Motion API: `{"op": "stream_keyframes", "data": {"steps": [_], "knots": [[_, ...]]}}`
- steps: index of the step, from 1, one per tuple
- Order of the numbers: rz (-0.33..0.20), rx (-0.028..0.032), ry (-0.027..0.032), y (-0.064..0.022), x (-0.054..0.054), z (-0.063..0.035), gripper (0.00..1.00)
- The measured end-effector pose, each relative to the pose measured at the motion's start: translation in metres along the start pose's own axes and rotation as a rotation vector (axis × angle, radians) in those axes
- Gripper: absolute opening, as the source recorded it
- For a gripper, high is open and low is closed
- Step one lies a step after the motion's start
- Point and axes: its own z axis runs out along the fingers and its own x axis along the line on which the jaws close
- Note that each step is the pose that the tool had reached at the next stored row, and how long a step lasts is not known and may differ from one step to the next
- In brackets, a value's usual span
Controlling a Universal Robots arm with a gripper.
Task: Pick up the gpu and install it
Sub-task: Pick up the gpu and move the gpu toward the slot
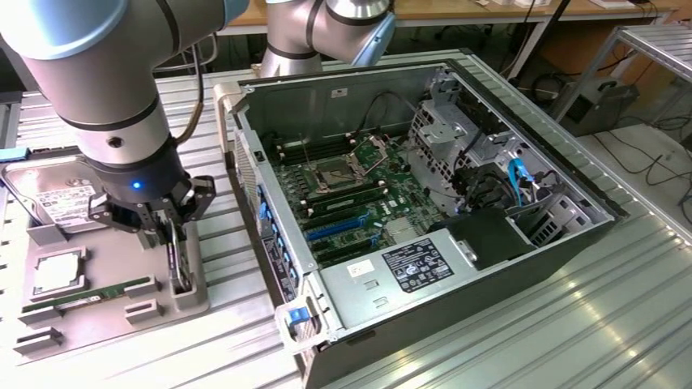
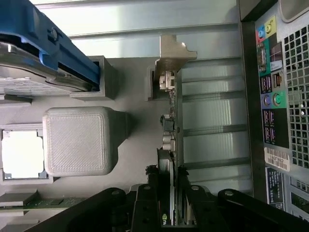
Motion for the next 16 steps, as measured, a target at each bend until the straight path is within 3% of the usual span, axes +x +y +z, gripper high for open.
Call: {"op": "stream_keyframes", "data": {"steps": [4, 16], "knots": [[-0.043, -0.0011, 0.0019, 0.0, 0.0, 0.0, 0.27], [-0.06, -0.0016, 0.0028, -0.0015, -0.0065, 0.0001, 0.26]]}}
